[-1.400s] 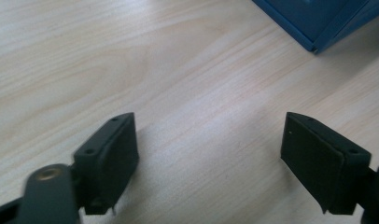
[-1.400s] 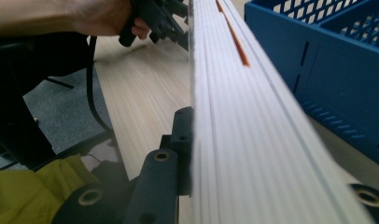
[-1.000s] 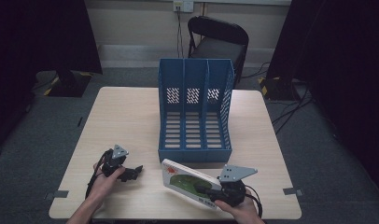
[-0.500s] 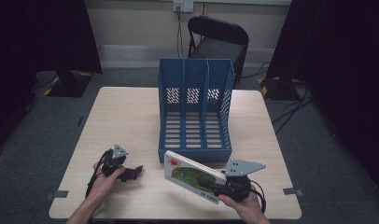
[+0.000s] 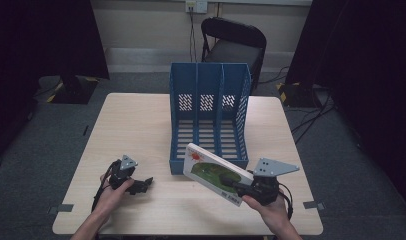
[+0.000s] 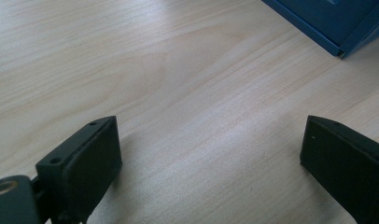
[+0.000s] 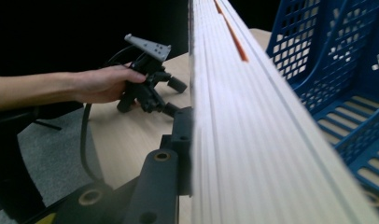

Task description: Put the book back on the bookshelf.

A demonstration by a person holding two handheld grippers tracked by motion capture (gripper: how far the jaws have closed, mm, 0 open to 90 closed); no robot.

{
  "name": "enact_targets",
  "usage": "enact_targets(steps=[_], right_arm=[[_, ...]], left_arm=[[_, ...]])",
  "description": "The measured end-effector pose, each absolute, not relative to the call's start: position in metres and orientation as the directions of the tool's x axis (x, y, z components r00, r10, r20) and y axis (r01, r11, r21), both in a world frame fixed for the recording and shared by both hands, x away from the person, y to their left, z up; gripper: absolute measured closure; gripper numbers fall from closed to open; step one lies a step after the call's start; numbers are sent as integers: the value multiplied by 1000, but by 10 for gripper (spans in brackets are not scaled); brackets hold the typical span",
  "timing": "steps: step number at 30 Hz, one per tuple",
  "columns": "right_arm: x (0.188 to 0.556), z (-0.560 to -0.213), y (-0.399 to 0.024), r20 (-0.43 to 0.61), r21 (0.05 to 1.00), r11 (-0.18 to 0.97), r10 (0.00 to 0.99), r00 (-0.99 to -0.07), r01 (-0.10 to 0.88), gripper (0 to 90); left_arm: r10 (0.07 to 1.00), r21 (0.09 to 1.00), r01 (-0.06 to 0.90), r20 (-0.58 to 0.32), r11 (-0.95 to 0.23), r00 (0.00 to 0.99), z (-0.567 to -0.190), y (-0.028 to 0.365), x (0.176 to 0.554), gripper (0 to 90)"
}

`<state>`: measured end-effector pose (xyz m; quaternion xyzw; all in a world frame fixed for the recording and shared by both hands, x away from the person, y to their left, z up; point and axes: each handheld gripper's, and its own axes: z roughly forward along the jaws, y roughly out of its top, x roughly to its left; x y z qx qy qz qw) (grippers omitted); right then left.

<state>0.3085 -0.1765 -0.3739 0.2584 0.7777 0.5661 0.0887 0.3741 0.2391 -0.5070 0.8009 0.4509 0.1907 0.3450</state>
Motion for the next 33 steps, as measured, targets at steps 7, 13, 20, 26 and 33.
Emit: enact_targets(steps=[7,13,20,26,33], right_arm=[[316,-363,-185,142,937,197,540,-830,288,766],[324,-349,-193,115,945,180,598,-793,273,766],[337,-335,-203,108,953,149,648,-754,265,766],[352,-336,-203,102,948,144,707,-700,284,766],[362,-340,-201,114,947,103,779,-617,304,766]], left_arm=[[854,724,591,-5,-356,521,-507,239,374,47],[854,724,591,-6,-356,521,-507,239,374,47],[853,724,591,-6,-356,521,-507,239,374,47],[845,723,586,-4,-367,534,-507,239,374,43],[845,723,585,-5,-367,535,-507,239,374,41]])
